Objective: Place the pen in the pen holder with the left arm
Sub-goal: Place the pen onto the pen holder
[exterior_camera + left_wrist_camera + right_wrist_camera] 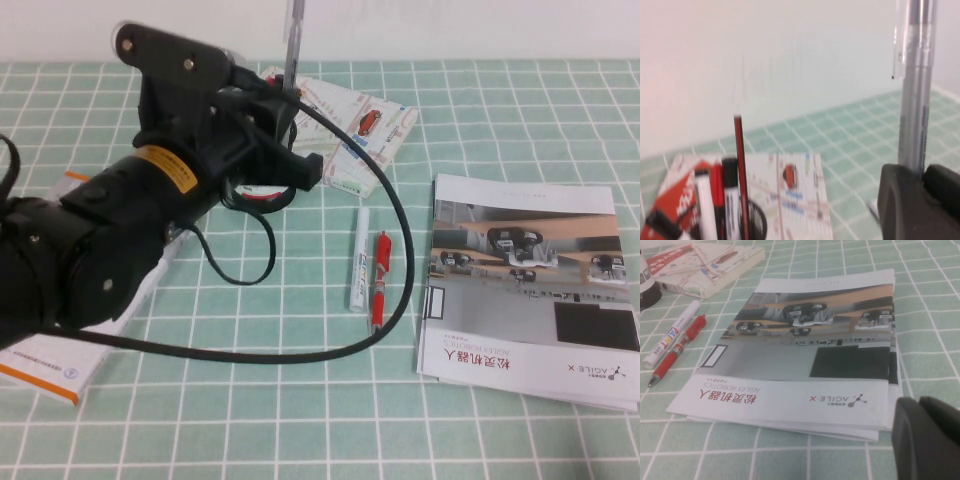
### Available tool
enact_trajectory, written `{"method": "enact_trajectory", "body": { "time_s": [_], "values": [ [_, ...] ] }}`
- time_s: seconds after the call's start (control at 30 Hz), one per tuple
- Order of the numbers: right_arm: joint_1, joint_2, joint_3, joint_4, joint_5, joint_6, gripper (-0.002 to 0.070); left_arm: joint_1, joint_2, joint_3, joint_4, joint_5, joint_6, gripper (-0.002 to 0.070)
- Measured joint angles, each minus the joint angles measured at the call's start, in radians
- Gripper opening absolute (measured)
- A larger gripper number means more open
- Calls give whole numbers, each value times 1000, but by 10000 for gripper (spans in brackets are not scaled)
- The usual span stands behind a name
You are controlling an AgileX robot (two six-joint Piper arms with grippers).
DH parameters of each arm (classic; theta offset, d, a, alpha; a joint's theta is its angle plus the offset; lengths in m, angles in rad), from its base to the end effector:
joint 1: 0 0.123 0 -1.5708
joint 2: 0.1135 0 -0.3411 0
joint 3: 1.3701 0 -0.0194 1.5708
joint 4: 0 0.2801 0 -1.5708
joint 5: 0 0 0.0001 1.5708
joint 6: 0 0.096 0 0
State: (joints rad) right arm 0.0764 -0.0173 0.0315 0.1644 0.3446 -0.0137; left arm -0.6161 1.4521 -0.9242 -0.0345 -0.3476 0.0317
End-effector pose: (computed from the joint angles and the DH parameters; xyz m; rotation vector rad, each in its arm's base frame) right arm 0.0303 0.0077 0.1701 0.0208 1.8424 0.2033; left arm 0.2907 -0.2045 0.3531 0.5015 1.6079 -0.4563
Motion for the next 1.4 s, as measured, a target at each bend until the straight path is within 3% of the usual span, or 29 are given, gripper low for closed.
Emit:
{"method": "enact_trajectory", "body": {
  "time_s": [0.47,0.9,1.4],
  "values": [
    [0,0,0,0,0,0,-20,68,205,-12,-2,-351,-63,39],
    [0,0,0,0,0,0,-20,147,376,-139,-2,-398,-83,38],
    [0,0,0,0,0,0,-20,153,512,-230,34,-409,-128,38]
  ]
}}
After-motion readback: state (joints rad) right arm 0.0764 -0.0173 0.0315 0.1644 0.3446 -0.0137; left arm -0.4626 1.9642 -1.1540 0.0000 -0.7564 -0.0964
